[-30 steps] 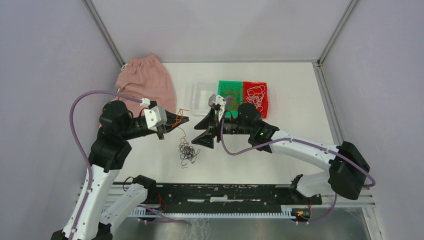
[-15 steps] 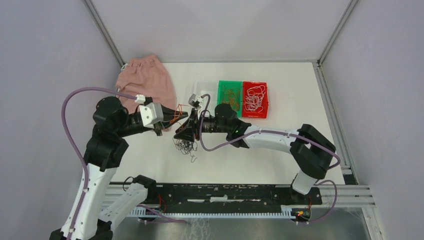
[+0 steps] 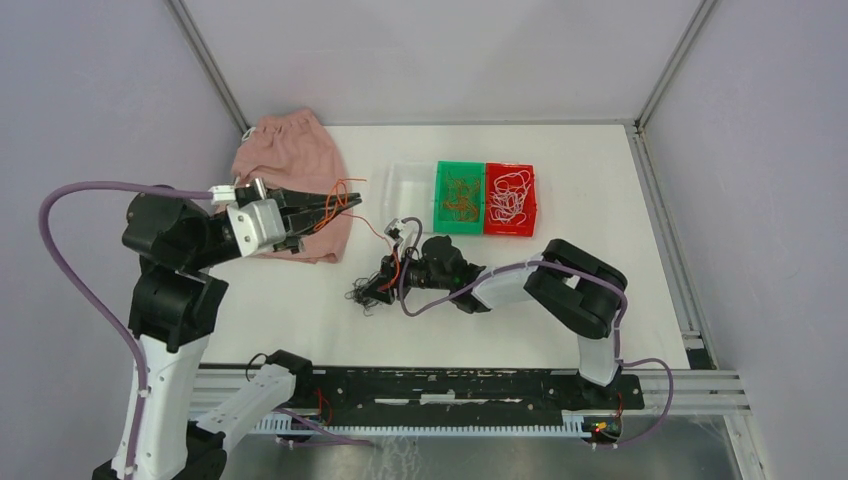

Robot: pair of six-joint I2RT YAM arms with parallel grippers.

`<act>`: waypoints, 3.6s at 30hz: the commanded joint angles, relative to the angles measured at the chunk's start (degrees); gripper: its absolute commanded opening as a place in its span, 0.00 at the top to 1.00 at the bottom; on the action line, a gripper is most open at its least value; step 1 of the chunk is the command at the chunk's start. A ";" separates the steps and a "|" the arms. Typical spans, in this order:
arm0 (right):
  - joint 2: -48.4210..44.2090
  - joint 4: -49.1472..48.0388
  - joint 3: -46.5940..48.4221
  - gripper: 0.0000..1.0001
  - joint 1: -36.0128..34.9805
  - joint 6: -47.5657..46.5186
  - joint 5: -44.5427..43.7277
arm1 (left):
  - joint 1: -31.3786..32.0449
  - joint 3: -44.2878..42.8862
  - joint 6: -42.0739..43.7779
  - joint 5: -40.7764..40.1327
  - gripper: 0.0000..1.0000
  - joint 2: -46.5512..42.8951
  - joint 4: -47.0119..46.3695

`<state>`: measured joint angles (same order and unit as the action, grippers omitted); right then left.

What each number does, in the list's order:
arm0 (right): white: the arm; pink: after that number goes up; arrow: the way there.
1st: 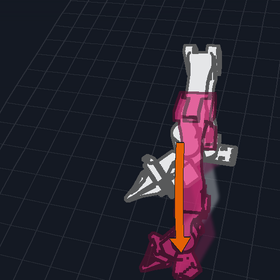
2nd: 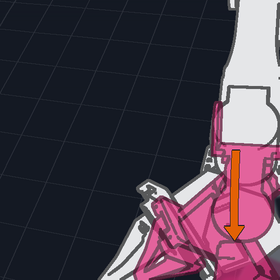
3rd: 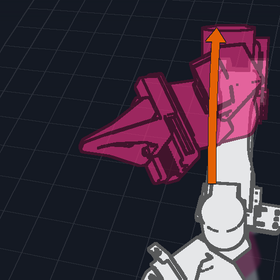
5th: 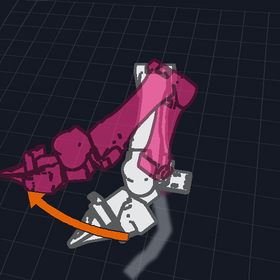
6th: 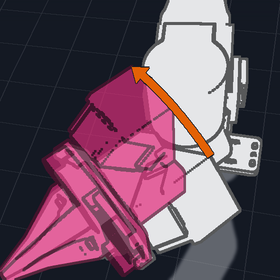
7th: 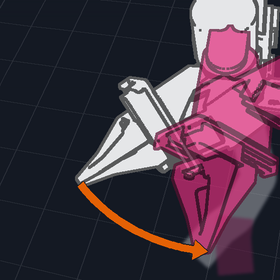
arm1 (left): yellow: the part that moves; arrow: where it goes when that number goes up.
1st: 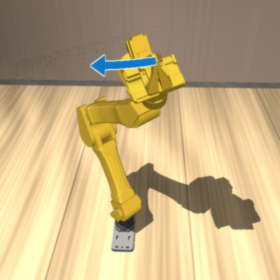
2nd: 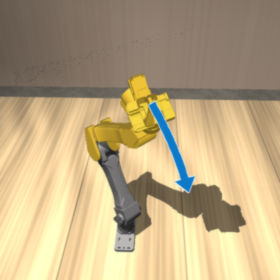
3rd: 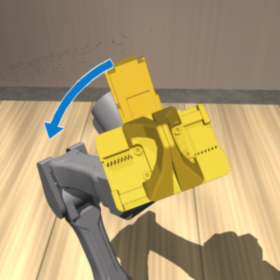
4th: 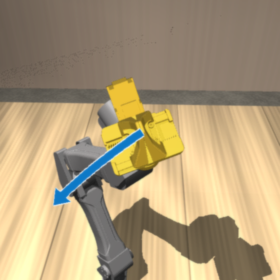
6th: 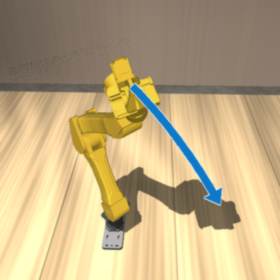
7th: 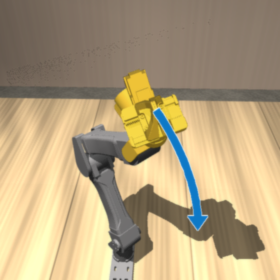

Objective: Untangle the cables
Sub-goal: Untie the cable, then place the cable in the bin.

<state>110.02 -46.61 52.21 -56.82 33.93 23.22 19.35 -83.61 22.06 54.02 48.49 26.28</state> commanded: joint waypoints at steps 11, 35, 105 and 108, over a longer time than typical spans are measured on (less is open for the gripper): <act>-13.43 -0.83 -4.70 0.37 -0.73 -4.42 -8.20 | 0.16 -1.50 3.06 -2.15 0.97 1.06 -4.97; -45.36 28.79 -0.80 0.27 3.96 -21.85 -8.55 | 0.14 15.30 9.64 -3.76 0.97 -3.83 3.25; -3.78 49.52 32.51 0.92 25.70 -35.69 -40.03 | 0.11 21.69 33.27 -19.63 0.21 -7.44 28.84; -0.51 52.40 36.03 0.90 25.66 -36.31 -41.35 | 0.14 21.65 33.32 -19.75 0.21 -7.52 28.89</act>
<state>106.76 3.75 82.39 -31.33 -0.47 -15.05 19.38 -61.63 53.15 34.52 41.25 55.40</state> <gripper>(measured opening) 0.089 0.787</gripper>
